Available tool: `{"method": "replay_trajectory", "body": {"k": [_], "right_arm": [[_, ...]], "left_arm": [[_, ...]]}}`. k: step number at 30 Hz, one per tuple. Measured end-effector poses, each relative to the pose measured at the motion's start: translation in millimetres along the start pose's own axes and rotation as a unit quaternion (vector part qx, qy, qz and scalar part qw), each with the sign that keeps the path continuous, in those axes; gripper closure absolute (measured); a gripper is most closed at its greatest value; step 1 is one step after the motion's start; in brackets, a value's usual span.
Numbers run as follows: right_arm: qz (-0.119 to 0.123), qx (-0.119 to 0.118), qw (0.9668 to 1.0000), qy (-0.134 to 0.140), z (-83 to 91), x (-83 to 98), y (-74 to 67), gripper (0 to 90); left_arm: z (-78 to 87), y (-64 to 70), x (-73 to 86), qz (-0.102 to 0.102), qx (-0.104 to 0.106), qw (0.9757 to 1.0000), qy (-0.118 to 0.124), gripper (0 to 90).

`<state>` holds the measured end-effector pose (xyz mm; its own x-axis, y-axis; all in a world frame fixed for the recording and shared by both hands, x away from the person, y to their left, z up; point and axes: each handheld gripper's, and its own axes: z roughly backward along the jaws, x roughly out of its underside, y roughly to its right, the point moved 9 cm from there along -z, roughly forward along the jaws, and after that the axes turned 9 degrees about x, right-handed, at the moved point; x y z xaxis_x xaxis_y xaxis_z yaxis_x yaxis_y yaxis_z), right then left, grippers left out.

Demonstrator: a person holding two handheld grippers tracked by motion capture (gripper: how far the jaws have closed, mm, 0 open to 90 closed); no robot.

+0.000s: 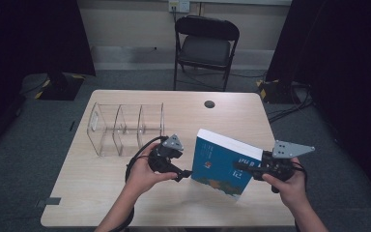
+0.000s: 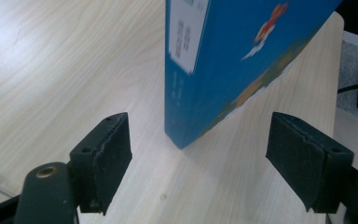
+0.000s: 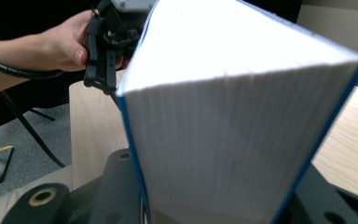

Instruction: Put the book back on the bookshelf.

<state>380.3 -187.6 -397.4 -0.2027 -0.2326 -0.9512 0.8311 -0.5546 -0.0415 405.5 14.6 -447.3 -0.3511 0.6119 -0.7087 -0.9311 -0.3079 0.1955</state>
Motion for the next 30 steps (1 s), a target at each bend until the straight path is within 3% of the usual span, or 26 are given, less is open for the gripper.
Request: {"method": "replay_trajectory", "body": {"k": [6, 13, 18, 30], "right_arm": [[0.001, -0.001, 1.0, -0.001, 0.0, 0.0, -0.1, 61.1], [0.001, -0.001, 1.0, 0.0, 0.0, 0.0, -0.2, 61.1], [0.003, 0.001, 1.0, -0.002, 0.1, 0.1, -0.8, 61.1], [0.003, 0.0, 1.0, -0.003, 0.1, 0.2, -0.9, 60.9]], "left_arm": [[6.7, 2.8, -19.9, -0.013, 0.011, 0.9999, 0.005, 22.2], [8.9, 3.4, -32.1, -0.029, 0.004, 0.9996, -0.006, 23.8], [8.8, 7.5, -46.9, -0.038, 0.011, 0.9992, -0.003, 26.2], [5.5, 10.9, -65.2, -0.059, 0.013, 0.9981, -0.005, 30.0]]}}
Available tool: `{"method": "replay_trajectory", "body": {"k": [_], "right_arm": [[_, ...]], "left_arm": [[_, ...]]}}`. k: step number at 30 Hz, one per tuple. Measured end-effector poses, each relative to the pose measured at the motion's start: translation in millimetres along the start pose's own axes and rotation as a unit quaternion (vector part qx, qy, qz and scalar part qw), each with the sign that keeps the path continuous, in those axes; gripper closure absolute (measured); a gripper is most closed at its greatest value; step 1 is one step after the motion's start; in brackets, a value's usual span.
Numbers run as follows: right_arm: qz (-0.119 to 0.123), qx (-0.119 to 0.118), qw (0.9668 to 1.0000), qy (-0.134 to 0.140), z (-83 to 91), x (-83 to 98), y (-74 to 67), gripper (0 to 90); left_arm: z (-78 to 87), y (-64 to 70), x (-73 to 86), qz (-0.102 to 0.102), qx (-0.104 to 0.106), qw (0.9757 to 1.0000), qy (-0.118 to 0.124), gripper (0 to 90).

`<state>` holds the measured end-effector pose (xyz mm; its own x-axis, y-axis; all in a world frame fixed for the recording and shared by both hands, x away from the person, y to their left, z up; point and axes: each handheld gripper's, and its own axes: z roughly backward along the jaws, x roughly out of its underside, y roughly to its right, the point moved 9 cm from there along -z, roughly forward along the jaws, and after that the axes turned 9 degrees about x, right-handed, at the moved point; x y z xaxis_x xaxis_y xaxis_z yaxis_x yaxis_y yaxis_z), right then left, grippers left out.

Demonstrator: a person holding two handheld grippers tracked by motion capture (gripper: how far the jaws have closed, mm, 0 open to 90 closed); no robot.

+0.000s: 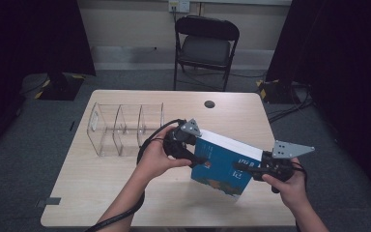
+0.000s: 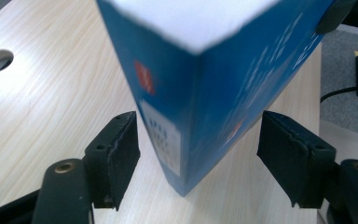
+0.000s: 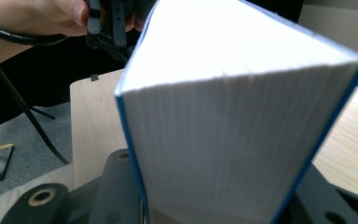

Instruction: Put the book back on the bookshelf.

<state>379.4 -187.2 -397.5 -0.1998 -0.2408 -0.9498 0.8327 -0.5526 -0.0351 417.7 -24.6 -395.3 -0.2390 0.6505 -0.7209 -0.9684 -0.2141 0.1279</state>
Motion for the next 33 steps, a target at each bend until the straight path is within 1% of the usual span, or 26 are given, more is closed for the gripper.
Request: {"method": "replay_trajectory", "body": {"k": [3, 4, 6, 7, 8, 9, 13, 15, 17, 18, 19, 20, 21, 22, 23, 24, 25, 27, 29, 32, 33], "right_arm": [[0.0, -0.002, 1.0, 0.0, -0.1, -0.1, -0.4, 60.9], [0.0, -0.002, 1.0, 0.0, -0.1, -0.1, -0.5, 60.9], [0.0, -0.003, 1.0, 0.0, -0.1, -0.1, -0.5, 60.9], [0.0, -0.003, 1.0, -0.001, -0.1, -0.1, -0.2, 60.8], [0.0, -0.003, 1.0, -0.001, -0.1, -0.1, -0.2, 60.8], [-0.001, -0.002, 1.0, -0.002, 0.0, 0.1, 0.0, 60.7], [-0.005, -0.003, 1.0, 0.001, 0.1, 0.5, 0.9, 60.6], [-0.005, -0.004, 1.0, 0.001, 0.1, 0.5, 1.0, 60.5], [-0.004, -0.004, 1.0, 0.001, 0.0, 0.5, 1.0, 60.4], [-0.004, -0.004, 1.0, 0.001, 0.0, 0.5, 1.2, 60.3], [-0.004, -0.004, 1.0, 0.001, 0.0, 0.5, 1.2, 60.3], [-0.003, -0.004, 1.0, 0.0, 0.1, 0.9, 1.3, 60.1], [-0.005, -0.009, 0.9999, 0.002, -0.1, 0.8, 0.6, 59.9], [-0.004, -0.011, 0.9999, 0.004, -0.3, 0.8, 0.7, 59.6], [-0.004, -0.011, 0.9999, 0.004, -0.3, 0.8, 0.7, 59.6], [-0.005, -0.011, 0.9999, 0.004, -0.2, 1.3, 0.9, 59.1], [-0.01, -0.012, 0.9998, 0.01, -0.2, 2.7, 1.9, 56.5], [-0.009, -0.012, 0.9998, 0.01, 0.0, 3.6, 2.5, 55.3], [-0.006, -0.008, 0.9999, 0.004, -1.0, 8.0, 3.8, 51.9], [-0.012, -0.008, 0.9999, 0.005, -3.8, 16.9, 4.6, 46.6], [-0.012, -0.008, 0.9999, 0.005, -3.8, 16.9, 4.6, 46.6]], "left_arm": [[0.3, -0.9, -4.1, -0.004, 0.0, 1.0, 0.001, 30.4], [-0.1, -0.6, -7.2, -0.004, 0.005, 1.0, 0.005, 31.9], [-0.2, -0.6, -8.3, -0.006, 0.005, 1.0, 0.003, 34.0], [-1.3, 0.1, -10.2, -0.014, 0.007, 0.9999, -0.003, 35.0], [-1.3, 0.1, -10.2, -0.014, 0.007, 0.9999, -0.003, 35.2], [-2.3, -0.4, -10.8, -0.022, 0.002, 0.9997, -0.012, 35.5], [-3.1, -1.3, -11.5, -0.027, 0.005, 0.9995, -0.015, 36.6], [-2.8, -1.5, -11.7, -0.031, 0.008, 0.9992, -0.022, 37.3], [-2.6, -1.7, -11.9, -0.031, 0.007, 0.9991, -0.027, 38.2], [-1.7, -1.2, -11.3, -0.034, 0.006, 0.9988, -0.034, 39.0], [-1.7, -1.2, -11.3, -0.034, 0.006, 0.9988, -0.034, 40.0], [-0.4, 0.5, -10.6, -0.035, 0.005, 0.9986, -0.04, 41.3], [-0.4, 0.5, -10.6, -0.035, 0.005, 0.9986, -0.04, 41.9], [2.2, 2.2, -8.6, -0.033, 0.009, 0.9985, -0.043, 43.3], [2.2, 2.2, -8.6, -0.033, 0.009, 0.9985, -0.043, 44.5], [3.9, 4.1, -7.6, -0.031, 0.014, 0.9986, -0.041, 44.5], [6.1, 7.0, -6.0, -0.026, 0.018, 0.9987, -0.04, 47.6], [7.7, 9.5, -4.9, -0.027, 0.021, 0.9984, -0.044, 48.5], [9.7, 14.1, -3.3, -0.025, 0.023, 0.9983, -0.048, 51.2], [12.6, 20.7, -0.5, -0.026, 0.03, 0.9978, -0.052, 54.5], [12.6, 20.7, -0.5, -0.026, 0.03, 0.9978, -0.052, 55.0]]}}
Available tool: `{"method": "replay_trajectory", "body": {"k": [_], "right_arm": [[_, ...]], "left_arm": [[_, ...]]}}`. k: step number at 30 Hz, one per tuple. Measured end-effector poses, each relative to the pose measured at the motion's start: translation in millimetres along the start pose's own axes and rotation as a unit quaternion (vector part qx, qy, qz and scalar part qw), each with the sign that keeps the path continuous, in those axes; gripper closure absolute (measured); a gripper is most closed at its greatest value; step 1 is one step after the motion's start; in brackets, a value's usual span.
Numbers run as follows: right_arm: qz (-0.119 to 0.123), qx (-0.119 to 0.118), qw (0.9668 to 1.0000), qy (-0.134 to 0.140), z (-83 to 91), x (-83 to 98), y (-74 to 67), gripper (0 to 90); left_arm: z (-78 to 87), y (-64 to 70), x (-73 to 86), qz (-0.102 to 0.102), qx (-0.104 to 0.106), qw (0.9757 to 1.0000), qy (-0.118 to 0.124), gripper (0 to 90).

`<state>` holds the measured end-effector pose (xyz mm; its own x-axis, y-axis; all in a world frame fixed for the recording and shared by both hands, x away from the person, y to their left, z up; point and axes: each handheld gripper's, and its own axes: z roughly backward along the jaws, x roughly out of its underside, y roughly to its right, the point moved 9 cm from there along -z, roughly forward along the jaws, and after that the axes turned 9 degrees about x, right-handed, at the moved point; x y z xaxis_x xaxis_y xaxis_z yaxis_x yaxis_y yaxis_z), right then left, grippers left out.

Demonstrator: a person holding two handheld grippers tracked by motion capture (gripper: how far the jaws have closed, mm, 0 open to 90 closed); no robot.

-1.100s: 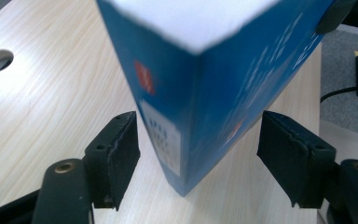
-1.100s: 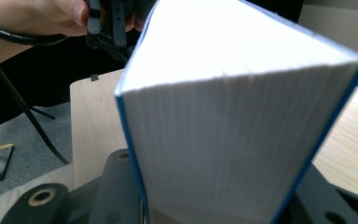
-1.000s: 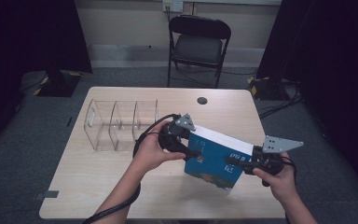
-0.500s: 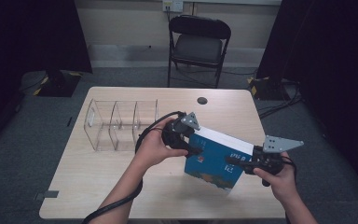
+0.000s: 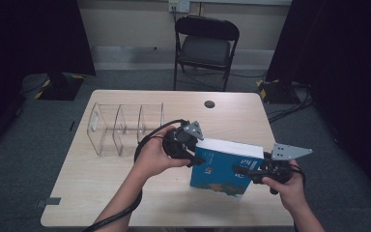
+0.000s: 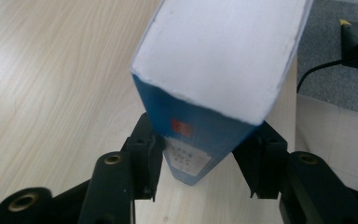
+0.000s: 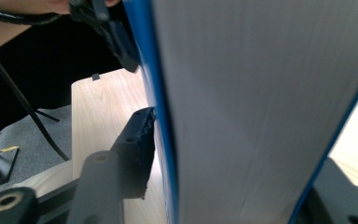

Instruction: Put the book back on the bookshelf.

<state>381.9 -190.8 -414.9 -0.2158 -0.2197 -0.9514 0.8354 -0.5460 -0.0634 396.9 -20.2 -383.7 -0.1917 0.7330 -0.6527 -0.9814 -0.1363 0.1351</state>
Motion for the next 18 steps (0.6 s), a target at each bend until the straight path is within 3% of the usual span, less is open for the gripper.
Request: {"method": "replay_trajectory", "body": {"k": [5, 10, 12, 18], "right_arm": [[0.021, 0.012, 0.9997, -0.005, -0.5, 13.5, 1.5, 43.5], [0.015, 0.01, 0.9998, 0.011, 0.7, 18.0, 0.1, 44.4], [0.01, 0.013, 0.9997, 0.016, 1.0, 20.2, -0.4, 43.7], [0.016, 0.019, 0.9996, 0.011, 0.1, 25.2, -1.2, 42.6]], "left_arm": [[0.7, 3.7, 1.8, -0.003, 0.0, 1.0, 0.002, 55.6], [0.4, 2.9, 1.4, -0.005, -0.002, 1.0, -0.003, 53.6], [-0.7, 3.9, -4.8, -0.018, 0.002, 0.9997, 0.016, 51.0], [-3.0, 4.6, -10.7, -0.017, 0.007, 0.9998, 0.001, 49.7]]}}
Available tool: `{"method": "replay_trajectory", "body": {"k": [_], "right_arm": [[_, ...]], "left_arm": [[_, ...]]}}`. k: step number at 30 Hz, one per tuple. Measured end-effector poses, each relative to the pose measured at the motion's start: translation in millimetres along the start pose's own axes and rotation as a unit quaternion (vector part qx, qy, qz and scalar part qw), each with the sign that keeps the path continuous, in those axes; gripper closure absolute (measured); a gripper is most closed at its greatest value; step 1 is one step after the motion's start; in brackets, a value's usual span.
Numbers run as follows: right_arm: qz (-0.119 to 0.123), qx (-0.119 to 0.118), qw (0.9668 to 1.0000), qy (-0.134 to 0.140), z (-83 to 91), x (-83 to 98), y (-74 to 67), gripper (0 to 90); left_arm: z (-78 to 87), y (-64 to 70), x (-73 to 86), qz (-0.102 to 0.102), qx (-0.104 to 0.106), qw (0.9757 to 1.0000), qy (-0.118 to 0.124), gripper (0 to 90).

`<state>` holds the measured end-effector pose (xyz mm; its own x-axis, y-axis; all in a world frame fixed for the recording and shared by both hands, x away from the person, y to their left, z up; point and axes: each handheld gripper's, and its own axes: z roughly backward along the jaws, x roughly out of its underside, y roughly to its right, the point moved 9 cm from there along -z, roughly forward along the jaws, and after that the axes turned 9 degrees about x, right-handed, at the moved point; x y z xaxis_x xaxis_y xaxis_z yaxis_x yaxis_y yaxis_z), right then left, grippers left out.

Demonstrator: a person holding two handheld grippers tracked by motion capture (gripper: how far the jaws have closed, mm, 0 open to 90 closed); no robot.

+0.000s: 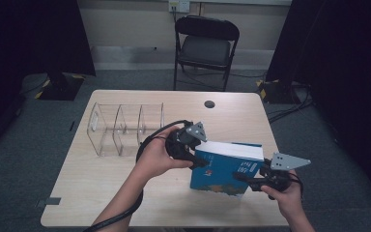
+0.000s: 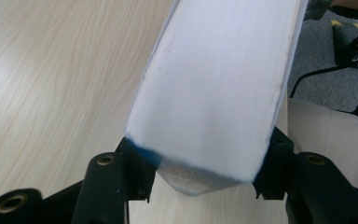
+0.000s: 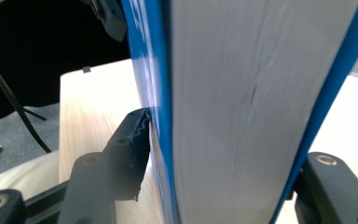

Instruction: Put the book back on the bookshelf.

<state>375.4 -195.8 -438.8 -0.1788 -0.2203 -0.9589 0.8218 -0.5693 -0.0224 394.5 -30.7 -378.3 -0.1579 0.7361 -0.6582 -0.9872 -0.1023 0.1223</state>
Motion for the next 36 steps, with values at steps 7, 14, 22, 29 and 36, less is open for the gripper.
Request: {"method": "replay_trajectory", "body": {"k": [7, 14, 22, 29, 36], "right_arm": [[0.002, 0.017, 0.9995, -0.028, -1.3, 22.1, 2.7, 38.9], [0.004, 0.02, 0.9986, -0.049, -1.0, 40.4, 7.2, 36.6], [-0.01, 0.037, 0.9982, -0.047, 7.0, 50.1, 20.9, 35.6], [-0.006, 0.028, 0.9984, -0.048, 5.0, 54.5, 21.2, 35.3], [-0.008, 0.026, 0.9983, -0.051, 1.4, 57.7, 19.1, 34.9]], "left_arm": [[-0.7, 0.2, -1.3, -0.008, -0.01, 0.9996, -0.024, 49.9], [-1.2, 2.0, -1.9, -0.003, -0.009, 0.9995, -0.031, 52.0], [2.1, 17.0, -0.1, 0.022, 0.006, 0.9991, -0.036, 61.2], [2.4, 21.2, 1.6, 0.028, 0.0, 0.9989, -0.037, 60.8], [3.6, 19.0, -1.6, 0.026, -0.007, 0.9982, -0.053, 58.8]]}}
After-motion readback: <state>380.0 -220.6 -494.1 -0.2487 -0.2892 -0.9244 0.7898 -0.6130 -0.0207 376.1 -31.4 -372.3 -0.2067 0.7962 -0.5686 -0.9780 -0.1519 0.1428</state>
